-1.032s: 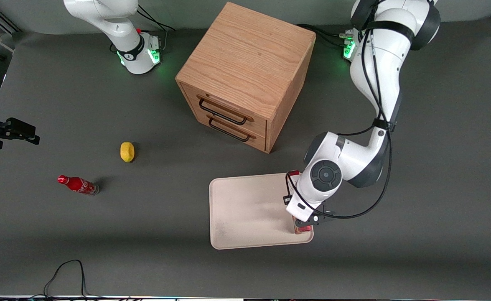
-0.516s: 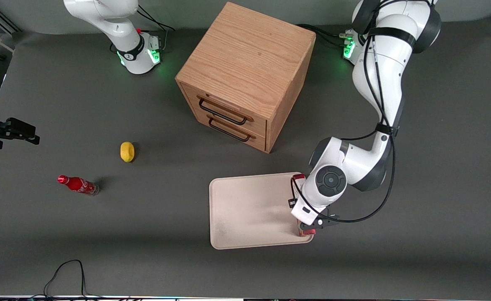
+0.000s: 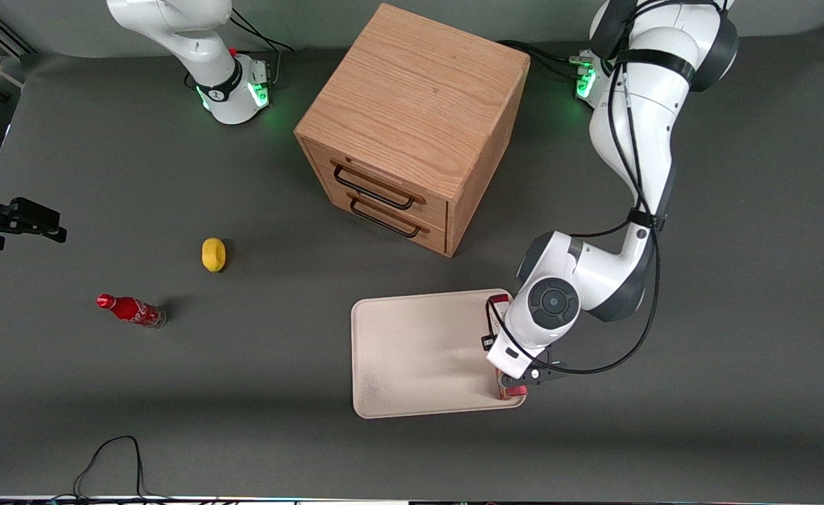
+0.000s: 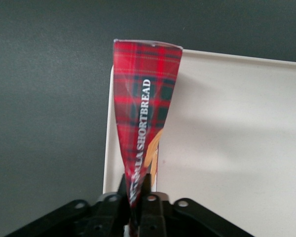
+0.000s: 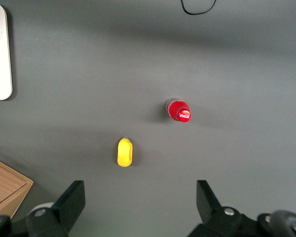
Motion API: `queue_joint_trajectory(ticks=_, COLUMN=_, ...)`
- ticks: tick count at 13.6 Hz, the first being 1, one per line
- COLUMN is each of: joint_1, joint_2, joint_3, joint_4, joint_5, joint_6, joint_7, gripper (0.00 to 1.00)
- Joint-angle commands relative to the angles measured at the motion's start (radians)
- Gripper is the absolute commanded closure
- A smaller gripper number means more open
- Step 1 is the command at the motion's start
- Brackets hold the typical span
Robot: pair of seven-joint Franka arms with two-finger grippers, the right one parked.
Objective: Place red cookie box on tray
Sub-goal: 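Lower the held box onto the tray's rim area, then open the left gripper to release the box on the tray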
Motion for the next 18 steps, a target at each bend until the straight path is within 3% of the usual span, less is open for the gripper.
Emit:
queue_joint_trajectory(ticks=1, joint_1=-0.004, joint_2=-0.002, joint_3=0.002, joint_4=0.009, joint_5=0.013, joint_6=0.006, joint_7=0.007, gripper=0.0)
queue_joint_trajectory(ticks=5, joint_1=-0.011, joint_2=-0.06, joint_3=0.0, joint_4=0.012, joint_5=0.005, joint_6=-0.066, joint_7=-0.016, gripper=0.0)
queue_joint_trajectory(ticks=12, joint_1=-0.017, joint_2=-0.321, joint_3=-0.018, joint_4=0.014, joint_5=0.002, joint_6=-0.437, joint_7=-0.04, gripper=0.0)
queue_joint_trajectory(ticks=18, joint_1=-0.011, joint_2=-0.493, joint_3=-0.031, joint_4=0.009, joint_5=0.003, joint_6=-0.639, joint_7=-0.047, gripper=0.0)
